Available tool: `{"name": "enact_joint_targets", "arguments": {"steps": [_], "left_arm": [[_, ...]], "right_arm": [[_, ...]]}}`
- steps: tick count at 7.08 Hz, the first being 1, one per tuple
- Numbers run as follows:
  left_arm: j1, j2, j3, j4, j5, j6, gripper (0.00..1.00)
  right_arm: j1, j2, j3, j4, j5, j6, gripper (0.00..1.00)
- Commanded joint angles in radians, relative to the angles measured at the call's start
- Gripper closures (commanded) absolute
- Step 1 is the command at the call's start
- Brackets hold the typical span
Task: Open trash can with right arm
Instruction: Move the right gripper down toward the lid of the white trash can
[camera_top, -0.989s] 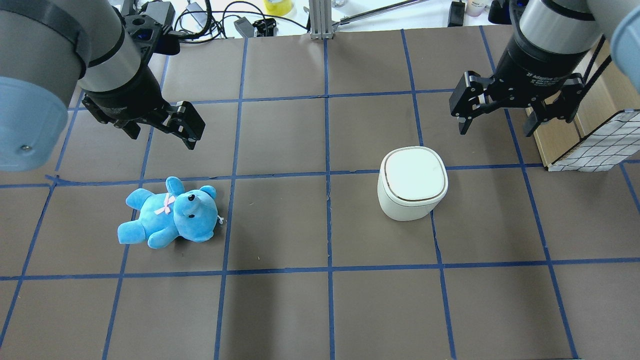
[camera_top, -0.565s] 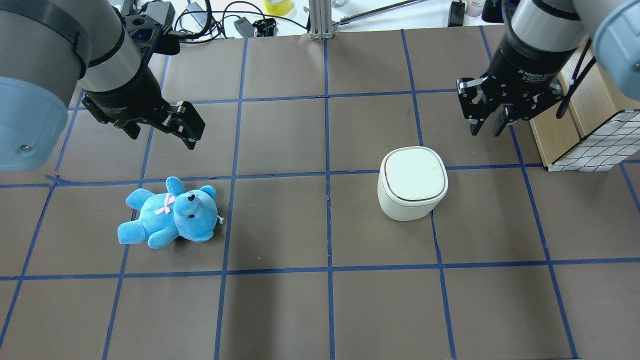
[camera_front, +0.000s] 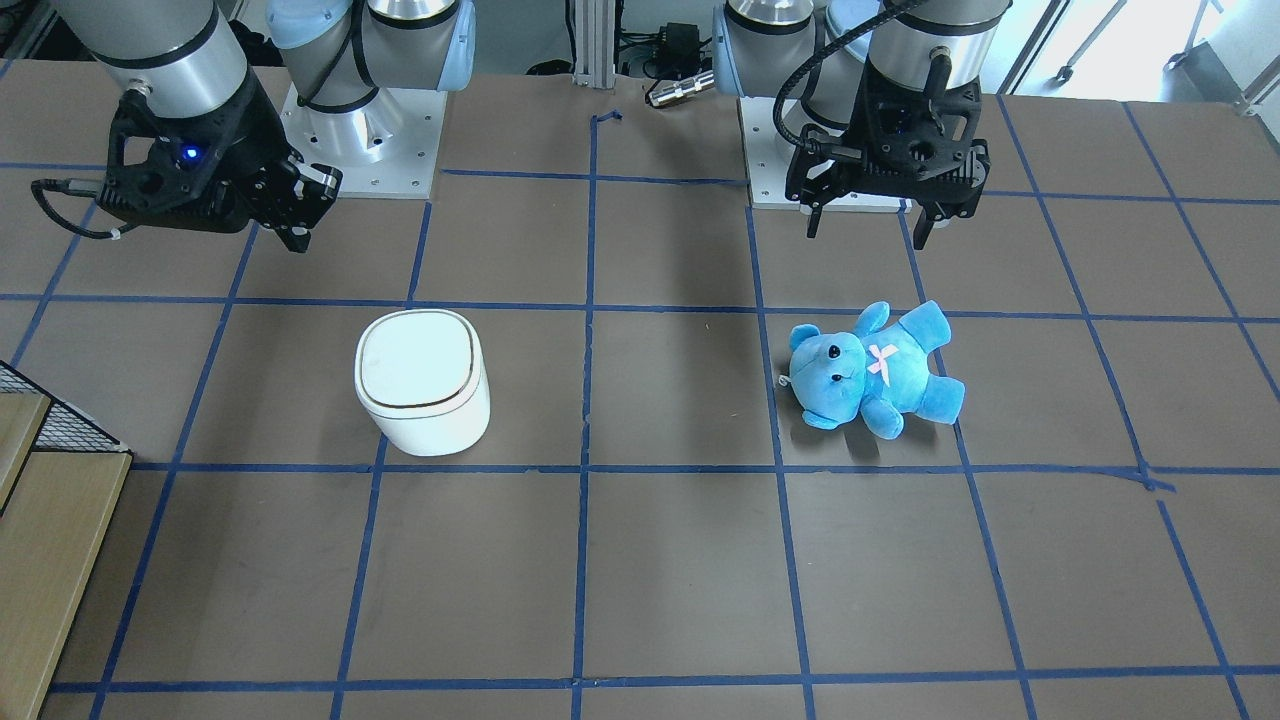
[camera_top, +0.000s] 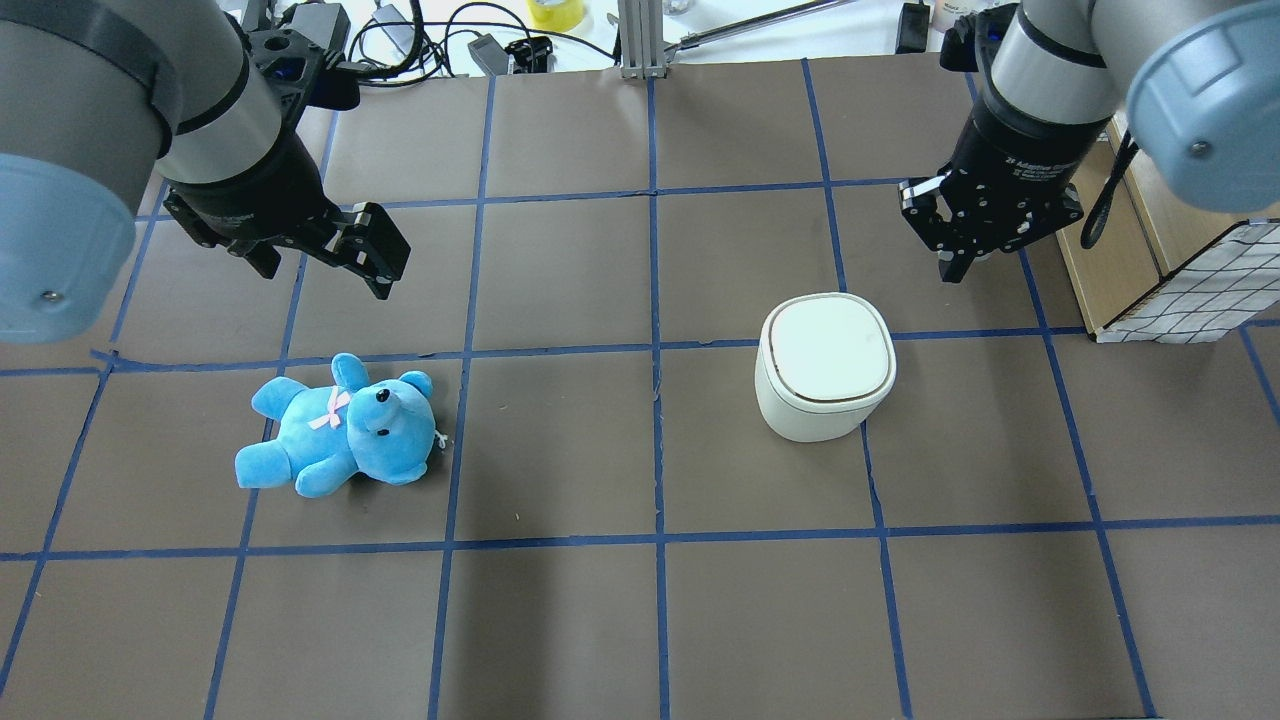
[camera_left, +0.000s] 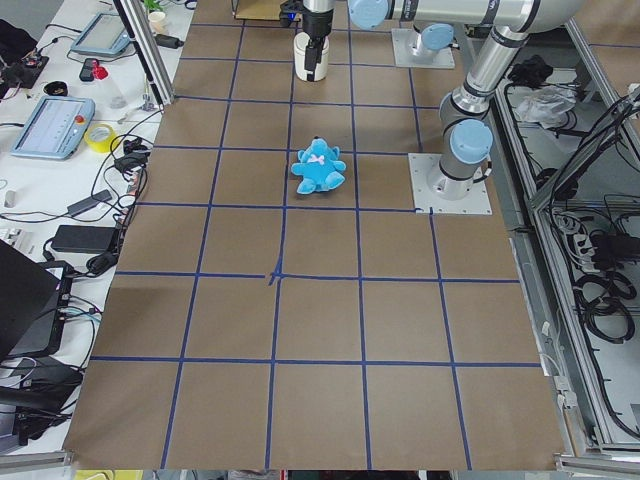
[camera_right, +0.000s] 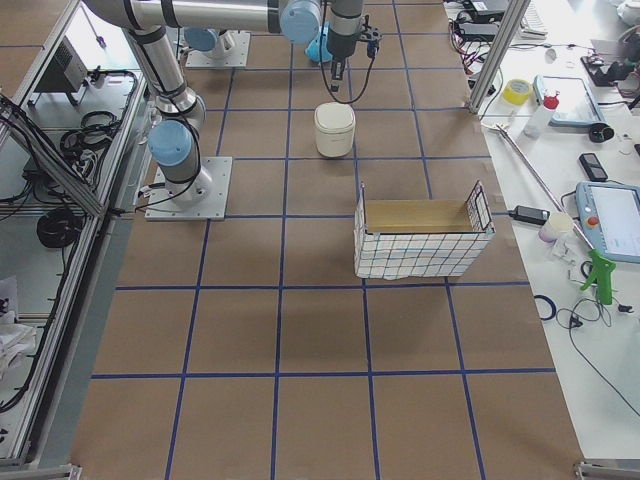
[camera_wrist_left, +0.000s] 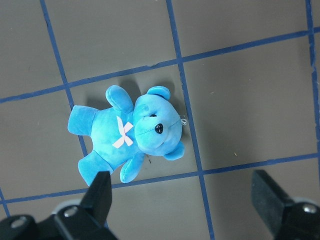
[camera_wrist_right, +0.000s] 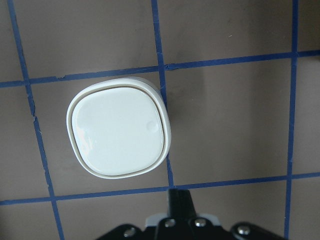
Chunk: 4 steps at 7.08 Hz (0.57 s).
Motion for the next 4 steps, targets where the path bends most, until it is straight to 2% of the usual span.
{"name": "enact_joint_targets", "arguments": {"steps": [1, 4], "left_arm": [[0.000, 0.000, 0.000, 0.000, 0.000, 0.000, 0.00], [0.000, 0.000, 0.000, 0.000, 0.000, 0.000, 0.00]], "right_arm": [[0.005, 0.027, 0.055, -0.076, 0.007, -0.001, 0.94], [0.027, 0.078, 0.121, -0.165, 0.026, -0.001, 0.94]]}}
